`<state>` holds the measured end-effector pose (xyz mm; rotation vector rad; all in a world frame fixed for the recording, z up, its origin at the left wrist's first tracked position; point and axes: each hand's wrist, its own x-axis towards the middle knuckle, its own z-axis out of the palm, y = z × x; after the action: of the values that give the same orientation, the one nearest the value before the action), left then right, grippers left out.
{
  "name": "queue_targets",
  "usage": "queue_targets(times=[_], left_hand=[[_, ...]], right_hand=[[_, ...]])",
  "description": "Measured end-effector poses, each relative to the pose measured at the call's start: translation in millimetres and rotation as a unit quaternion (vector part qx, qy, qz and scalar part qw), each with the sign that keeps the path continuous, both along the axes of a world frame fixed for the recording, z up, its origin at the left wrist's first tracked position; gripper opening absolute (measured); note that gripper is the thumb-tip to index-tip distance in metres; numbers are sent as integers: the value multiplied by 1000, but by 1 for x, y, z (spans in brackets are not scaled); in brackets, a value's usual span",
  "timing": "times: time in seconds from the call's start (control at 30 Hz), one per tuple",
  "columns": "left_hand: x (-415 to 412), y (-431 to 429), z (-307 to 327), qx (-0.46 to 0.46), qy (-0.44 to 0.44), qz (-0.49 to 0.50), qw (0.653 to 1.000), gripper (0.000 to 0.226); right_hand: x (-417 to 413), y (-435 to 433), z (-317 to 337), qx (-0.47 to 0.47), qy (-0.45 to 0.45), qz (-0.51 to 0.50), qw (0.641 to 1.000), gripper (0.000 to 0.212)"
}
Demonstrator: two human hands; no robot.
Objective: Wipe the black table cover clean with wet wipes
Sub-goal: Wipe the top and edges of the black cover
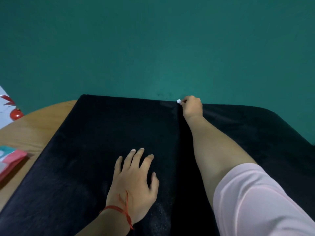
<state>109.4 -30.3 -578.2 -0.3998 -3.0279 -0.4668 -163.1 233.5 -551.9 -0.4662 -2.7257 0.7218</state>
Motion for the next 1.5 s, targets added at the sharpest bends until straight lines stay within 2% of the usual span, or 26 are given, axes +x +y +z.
queue_targets(times=[0.07, 0.2, 0.3, 0.5, 0.63, 0.83, 0.9, 1.0, 1.13, 1.27, 1.5], left_hand=[[0, 0, 0, 1, 2, 4, 1000, 58], [1, 1, -1, 3, 0, 7, 1000, 57], [0, 2, 0, 5, 7, 9, 1000, 57], [1, 1, 1, 9, 9, 12, 1000, 56], [0, 2, 0, 6, 6, 14, 1000, 57], [1, 2, -2, 9, 5, 8, 1000, 57], [0, 3, -1, 5, 9, 10, 1000, 57], [0, 2, 0, 7, 9, 13, 1000, 56], [0, 1, 1, 8, 3, 12, 1000, 57], [1, 1, 2, 7, 2, 10, 1000, 59], [0, 2, 1, 10, 4, 10, 1000, 57]], right_hand=[[-6, -4, 1, -14, -5, -17, 1000, 27], [-17, -28, 6, -60, -12, -36, 997, 19], [-22, -66, 9, -61, -16, 5, 998, 15], [-21, -115, 4, -32, -38, 112, 993, 24], [-15, -87, 8, -7, -49, 127, 991, 22], [-6, -12, 9, 17, -43, 12, 999, 18], [-4, -11, 9, 27, -44, 7, 999, 18], [4, -34, 9, 30, -48, 79, 995, 28], [29, -44, 15, 38, -62, 194, 978, 21], [70, -27, 29, 58, -94, 260, 959, 15], [140, -10, 46, 17, -214, 343, 915, 9]])
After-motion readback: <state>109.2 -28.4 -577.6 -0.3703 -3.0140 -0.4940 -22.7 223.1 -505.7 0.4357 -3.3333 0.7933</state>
